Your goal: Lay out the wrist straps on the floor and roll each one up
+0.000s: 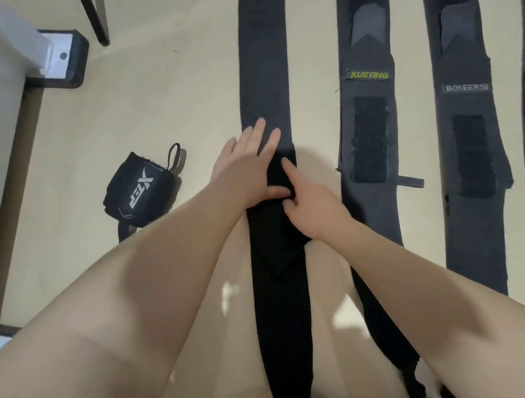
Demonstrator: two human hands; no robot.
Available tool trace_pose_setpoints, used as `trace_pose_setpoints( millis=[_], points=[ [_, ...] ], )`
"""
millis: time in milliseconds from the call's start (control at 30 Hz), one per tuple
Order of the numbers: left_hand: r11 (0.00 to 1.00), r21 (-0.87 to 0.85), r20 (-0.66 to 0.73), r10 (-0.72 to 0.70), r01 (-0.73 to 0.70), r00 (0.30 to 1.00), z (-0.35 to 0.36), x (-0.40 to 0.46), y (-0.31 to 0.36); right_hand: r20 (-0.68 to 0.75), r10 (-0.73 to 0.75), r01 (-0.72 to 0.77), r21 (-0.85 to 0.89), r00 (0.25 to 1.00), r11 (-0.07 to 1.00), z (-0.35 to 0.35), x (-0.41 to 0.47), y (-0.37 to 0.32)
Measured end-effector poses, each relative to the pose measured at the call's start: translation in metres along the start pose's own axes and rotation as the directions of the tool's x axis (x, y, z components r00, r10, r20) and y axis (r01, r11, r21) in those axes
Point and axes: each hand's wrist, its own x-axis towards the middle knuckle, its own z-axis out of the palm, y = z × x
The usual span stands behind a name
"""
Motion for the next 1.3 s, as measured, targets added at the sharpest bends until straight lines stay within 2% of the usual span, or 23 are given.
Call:
trace_pose_setpoints(
  millis=[67, 100, 200, 300, 400, 500, 567, 633, 733, 900, 1067, 1200, 1300],
  points=[
    [0.993, 0.102, -0.009, -0.056, 0.057, 0.998, -0.010, 0.023, -0.002, -0.072, 0.001, 0.008, 0.127, 0.997, 0.992, -0.007, 0.005, -0.002],
    [0.985, 0.140, -0.019, -0.104, 0.106, 0.994, -0.016, 0.033, 0.000, -0.101, -0.013, 0.025, 0.115, 0.995, 0.993, -0.011, 0.004, -0.002],
    [0.957, 0.157, -0.116, -0.226, 0.243, 0.967, -0.030, 0.050, 0.009, -0.191, -0.076, 0.076, -0.008, 0.979, 0.997, -0.017, -0.006, 0.007],
    [0.965, 0.020, -0.354, -0.239, 0.262, 0.904, -0.023, 0.039, 0.015, -0.233, -0.162, 0.124, -0.169, 0.959, 0.978, -0.014, -0.025, 0.022],
    [0.963, -0.270, -0.499, -0.152, 0.013, 0.853, -0.004, 0.003, 0.018, -0.225, -0.228, 0.162, -0.276, 0.947, 0.947, 0.002, -0.047, 0.037],
    [0.909, -0.277, -0.498, 0.141, -0.312, 0.855, 0.023, -0.053, 0.016, -0.125, -0.343, 0.287, -0.332, 0.931, 0.899, 0.024, -0.068, 0.040],
    [0.854, -0.272, -0.430, 0.303, -0.443, 0.850, 0.042, -0.089, 0.008, -0.010, -0.406, 0.376, -0.354, 0.914, 0.856, 0.038, -0.081, 0.035],
    [0.843, -0.252, -0.354, 0.377, -0.476, 0.856, 0.064, -0.118, 0.003, 0.083, -0.417, 0.417, -0.355, 0.905, 0.837, 0.052, -0.092, 0.032],
    [0.886, -0.179, -0.195, 0.394, -0.428, 0.898, 0.082, -0.143, 0.007, 0.191, -0.399, 0.443, -0.391, 0.897, 0.807, 0.072, -0.105, 0.030],
    [0.933, -0.250, 0.138, 0.298, -0.258, 0.945, 0.069, -0.150, 0.017, 0.398, -0.255, 0.435, -0.472, 0.881, 0.767, 0.073, -0.118, 0.026],
    [0.964, -0.215, 0.195, 0.200, -0.157, 0.960, 0.064, -0.156, 0.040, 0.422, -0.224, 0.436, -0.514, 0.878, 0.739, 0.071, -0.128, 0.034],
    [0.891, -0.447, 0.246, 0.204, -0.076, 0.948, 0.066, -0.168, 0.056, 0.340, -0.189, 0.343, -0.479, 0.921, 0.808, 0.071, -0.130, 0.039],
    [0.885, -0.464, 0.290, 0.201, -0.046, 0.936, 0.075, -0.174, 0.057, 0.297, -0.176, 0.300, -0.453, 0.939, 0.839, 0.075, -0.137, 0.045]
  ],
)
